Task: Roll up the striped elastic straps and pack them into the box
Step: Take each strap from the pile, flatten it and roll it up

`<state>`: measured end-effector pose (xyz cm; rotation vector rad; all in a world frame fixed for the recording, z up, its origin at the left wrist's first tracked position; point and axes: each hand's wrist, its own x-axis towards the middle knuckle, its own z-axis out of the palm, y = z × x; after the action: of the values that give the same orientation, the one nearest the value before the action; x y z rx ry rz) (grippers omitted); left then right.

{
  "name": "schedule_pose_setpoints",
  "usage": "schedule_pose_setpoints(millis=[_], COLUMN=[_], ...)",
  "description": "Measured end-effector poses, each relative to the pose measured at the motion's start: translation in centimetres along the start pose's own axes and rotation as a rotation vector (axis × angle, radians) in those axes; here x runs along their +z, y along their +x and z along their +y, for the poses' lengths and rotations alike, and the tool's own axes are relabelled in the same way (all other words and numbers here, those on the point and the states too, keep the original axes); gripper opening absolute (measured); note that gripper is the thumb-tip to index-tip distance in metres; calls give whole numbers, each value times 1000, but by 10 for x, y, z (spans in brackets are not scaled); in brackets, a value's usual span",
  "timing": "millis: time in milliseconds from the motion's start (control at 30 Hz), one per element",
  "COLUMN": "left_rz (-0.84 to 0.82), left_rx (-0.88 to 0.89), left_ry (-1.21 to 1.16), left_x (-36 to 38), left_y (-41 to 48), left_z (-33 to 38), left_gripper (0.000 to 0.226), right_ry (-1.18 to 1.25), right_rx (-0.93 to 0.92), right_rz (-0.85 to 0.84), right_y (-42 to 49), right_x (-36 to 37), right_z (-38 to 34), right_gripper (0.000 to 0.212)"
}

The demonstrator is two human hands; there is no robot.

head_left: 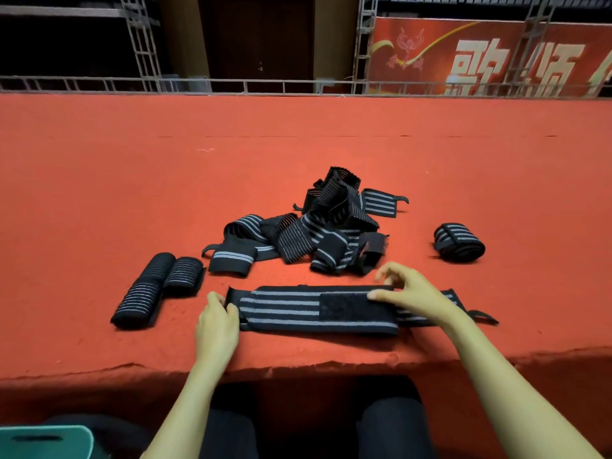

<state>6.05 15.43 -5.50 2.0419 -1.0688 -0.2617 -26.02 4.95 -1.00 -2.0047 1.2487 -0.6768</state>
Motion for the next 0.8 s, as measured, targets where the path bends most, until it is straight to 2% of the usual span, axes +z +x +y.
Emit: schedule_pose_setpoints(millis=[67, 133, 200, 300, 367, 433, 533, 633, 667, 800], left_rz=[11, 23, 25, 15, 23, 25, 22, 24, 24, 19], left_rx=[-19, -34, -27, -23, -17, -24, -42, -56, -57, -40], left_ry=[-17, -23, -17, -5, -1, 5, -7, 3, 8, 8], left_x=[-2, -5, -6, -6, -5, -5, -4, -4, -4, -4], left_y=[0, 0, 0, -1, 0, 0, 1, 1, 1, 1], left_z=[1, 1, 1, 1, 1, 1, -1, -2, -2, -4], left_gripper=[5, 9, 12, 8, 8, 9, 11, 13, 13, 13], right_ry=[110, 62, -84, -506, -601, -538, -437, -480, -547, -816], right_rx=[-31, -79, -113, -100, -61, -48, -107, -79, -59, 74], right_rz=[107, 186, 208, 235, 305, 248, -12, -152, -153, 13], right_y=[3, 7, 11, 18, 21, 21, 14, 4, 3, 1], right_x=[-7, -17, -28, -33, -30, -23, 3, 26, 28, 9], right_z=[-7, -13, -15, -6, 4, 10, 9, 6, 7, 12], right_gripper=[28, 27, 28, 26, 22, 23, 28, 42, 46, 58])
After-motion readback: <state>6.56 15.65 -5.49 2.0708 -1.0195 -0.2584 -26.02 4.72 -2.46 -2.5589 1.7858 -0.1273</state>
